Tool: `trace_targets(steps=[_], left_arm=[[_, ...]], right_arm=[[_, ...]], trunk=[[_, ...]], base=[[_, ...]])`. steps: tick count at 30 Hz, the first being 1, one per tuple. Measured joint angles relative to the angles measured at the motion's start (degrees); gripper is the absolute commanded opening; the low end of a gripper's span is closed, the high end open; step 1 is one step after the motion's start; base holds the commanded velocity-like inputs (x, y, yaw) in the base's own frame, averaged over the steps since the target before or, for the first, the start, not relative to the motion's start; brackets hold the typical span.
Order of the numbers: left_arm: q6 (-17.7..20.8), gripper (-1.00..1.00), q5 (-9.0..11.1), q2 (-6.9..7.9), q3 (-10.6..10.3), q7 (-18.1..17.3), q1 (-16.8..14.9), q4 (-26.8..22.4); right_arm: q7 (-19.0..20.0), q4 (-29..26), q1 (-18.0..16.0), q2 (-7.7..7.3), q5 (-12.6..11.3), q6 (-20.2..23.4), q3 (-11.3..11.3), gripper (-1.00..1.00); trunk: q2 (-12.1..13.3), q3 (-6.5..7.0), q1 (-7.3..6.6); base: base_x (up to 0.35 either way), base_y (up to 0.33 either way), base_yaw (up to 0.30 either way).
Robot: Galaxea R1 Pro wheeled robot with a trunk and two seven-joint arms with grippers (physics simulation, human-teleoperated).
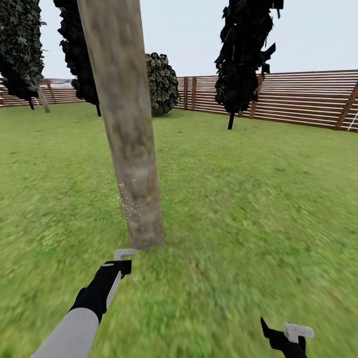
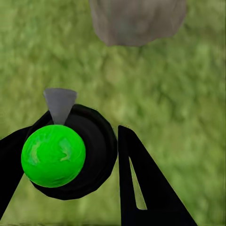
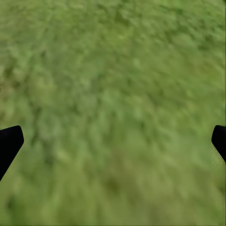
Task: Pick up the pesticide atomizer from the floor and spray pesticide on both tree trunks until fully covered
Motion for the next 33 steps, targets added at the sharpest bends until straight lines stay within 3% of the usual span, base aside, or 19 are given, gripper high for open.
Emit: trace_targets(steps=[13, 19, 27, 33], left_arm=[[0.17, -1.00, -0.19, 0.32, 0.34, 0.10, 0.00, 0.04], [0.18, -1.00, -0.18, 0.44, 0.37, 0.17, 0.00, 0.03], [0.18, -1.00, -0.10, 0.38, 0.33, 0.14, 0.00, -0.23], [0.10, -1.00, -0.11, 0.35, 0.03, 0.12, 0.00, -0.26]], right_arm=[[-0.01, 0.00, 0.00, 0.00, 0.00, 0.00, 0.00, 1.00], [0.00, 0.00, 0.00, 0.00, 0.00, 0.00, 0.00, 1.00], [0.02, 0.00, 0.00, 0.00, 0.00, 0.00, 0.00, 1.00], [0.03, 0.00, 0.00, 0.00, 0.00, 0.00, 0.00, 1.00]], trunk=[[0.00, 0.00, 0.00], [0.00, 0.00, 0.00], [0.00, 0.00, 0.00], [0.00, 0.00, 0.00]], base=[[0.000, -0.275, 0.091], [0.011, -0.275, 0.239], [0.118, -0.272, 0.271], [0.167, -0.256, 0.064]])
